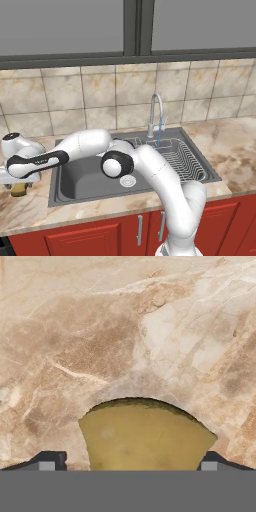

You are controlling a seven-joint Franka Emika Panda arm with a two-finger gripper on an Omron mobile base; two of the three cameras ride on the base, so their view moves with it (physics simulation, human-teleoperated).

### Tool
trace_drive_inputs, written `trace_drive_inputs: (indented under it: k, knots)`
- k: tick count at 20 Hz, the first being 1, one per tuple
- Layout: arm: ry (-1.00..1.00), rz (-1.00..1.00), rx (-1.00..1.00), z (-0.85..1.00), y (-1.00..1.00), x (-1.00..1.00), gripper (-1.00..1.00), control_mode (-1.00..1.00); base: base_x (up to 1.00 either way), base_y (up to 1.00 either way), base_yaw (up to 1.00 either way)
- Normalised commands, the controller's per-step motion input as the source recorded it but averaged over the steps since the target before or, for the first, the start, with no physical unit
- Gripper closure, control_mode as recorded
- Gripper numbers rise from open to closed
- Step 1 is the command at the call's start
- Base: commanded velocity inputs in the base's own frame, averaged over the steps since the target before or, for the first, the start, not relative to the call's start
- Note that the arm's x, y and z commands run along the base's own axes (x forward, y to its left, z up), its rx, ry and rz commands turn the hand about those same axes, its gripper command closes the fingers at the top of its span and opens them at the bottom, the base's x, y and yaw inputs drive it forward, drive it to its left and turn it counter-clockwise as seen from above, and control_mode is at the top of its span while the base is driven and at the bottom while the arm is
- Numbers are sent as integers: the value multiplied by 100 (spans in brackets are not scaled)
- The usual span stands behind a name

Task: Soak the sponge with water for a few seconds and then drop it inside the sink.

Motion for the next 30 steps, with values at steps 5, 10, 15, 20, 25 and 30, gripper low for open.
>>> trace_drive_inputs:
  k: [5,10,15,20,25,30]
  knots:
    - [0,0,0,0,0,0,100,-100,0,0,0]
    - [0,0,0,0,0,0,100,-100,0,0,0]
    - [0,2,0,0,0,-1,100,-100,0,0,0]
    - [-3,2,0,41,-45,-36,100,-100,0,0,0]
    - [-6,0,4,55,-52,-50,100,-100,0,0,0]
    - [-8,0,8,27,-63,-58,100,-100,0,0,0]
